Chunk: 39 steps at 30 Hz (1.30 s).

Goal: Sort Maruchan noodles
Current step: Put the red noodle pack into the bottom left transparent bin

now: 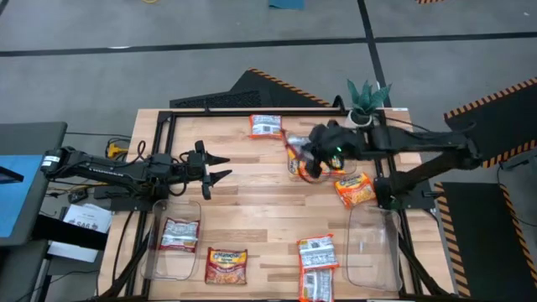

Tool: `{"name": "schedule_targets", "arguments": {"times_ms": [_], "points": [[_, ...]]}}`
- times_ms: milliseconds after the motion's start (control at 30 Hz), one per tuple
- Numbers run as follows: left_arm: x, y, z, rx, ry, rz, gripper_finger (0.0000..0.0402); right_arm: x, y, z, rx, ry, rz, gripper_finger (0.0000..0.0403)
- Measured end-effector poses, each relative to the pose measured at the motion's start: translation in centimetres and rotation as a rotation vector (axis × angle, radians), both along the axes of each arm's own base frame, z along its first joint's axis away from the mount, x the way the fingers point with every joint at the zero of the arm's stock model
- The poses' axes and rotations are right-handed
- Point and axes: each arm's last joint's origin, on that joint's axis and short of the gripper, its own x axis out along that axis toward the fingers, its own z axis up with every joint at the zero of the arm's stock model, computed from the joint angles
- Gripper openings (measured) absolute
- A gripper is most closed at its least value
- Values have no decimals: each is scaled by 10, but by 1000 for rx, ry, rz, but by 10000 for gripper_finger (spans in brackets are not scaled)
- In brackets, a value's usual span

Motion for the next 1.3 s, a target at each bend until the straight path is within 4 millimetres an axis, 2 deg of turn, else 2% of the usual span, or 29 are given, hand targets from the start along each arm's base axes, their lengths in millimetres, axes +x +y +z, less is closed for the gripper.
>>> {"name": "schedule_targets", "arguments": {"times_ms": [100, 167, 267, 367, 467, 600, 733, 833, 1000, 1300], "points": [[-1, 0, 1, 0, -8, 0, 171, 5, 23, 7, -29, -83, 59, 8], [-2, 0, 5, -1, -24, -1, 171, 15, 34, 5, -54, -114, 104, 7], [-6, -1, 14, -2, -67, -27, 171, 39, 43, -10, -84, -105, 153, 7], [-12, -1, 20, 0, -105, -65, 171, 69, 48, -35, -74, -82, 228, 7], [-20, -1, 24, 1, -122, -72, 171, 105, 53, -68, 3, -97, 348, 7], [-32, 0, 30, 13, -162, -62, 171, 146, 65, -107, 85, -214, 543, 7], [-42, 0, 34, 6, -193, -63, 171, 181, 73, -134, 144, -344, 690, 7], [-44, 0, 34, 4, -183, -63, 171, 206, 78, -139, 158, -438, 768, 7], [-43, 0, 32, 3, -171, -63, 171, 242, 85, -136, 140, -525, 855, 7], [-43, 0, 32, 2, -167, -63, 171, 285, 93, -138, 139, -620, 942, 15]]}}
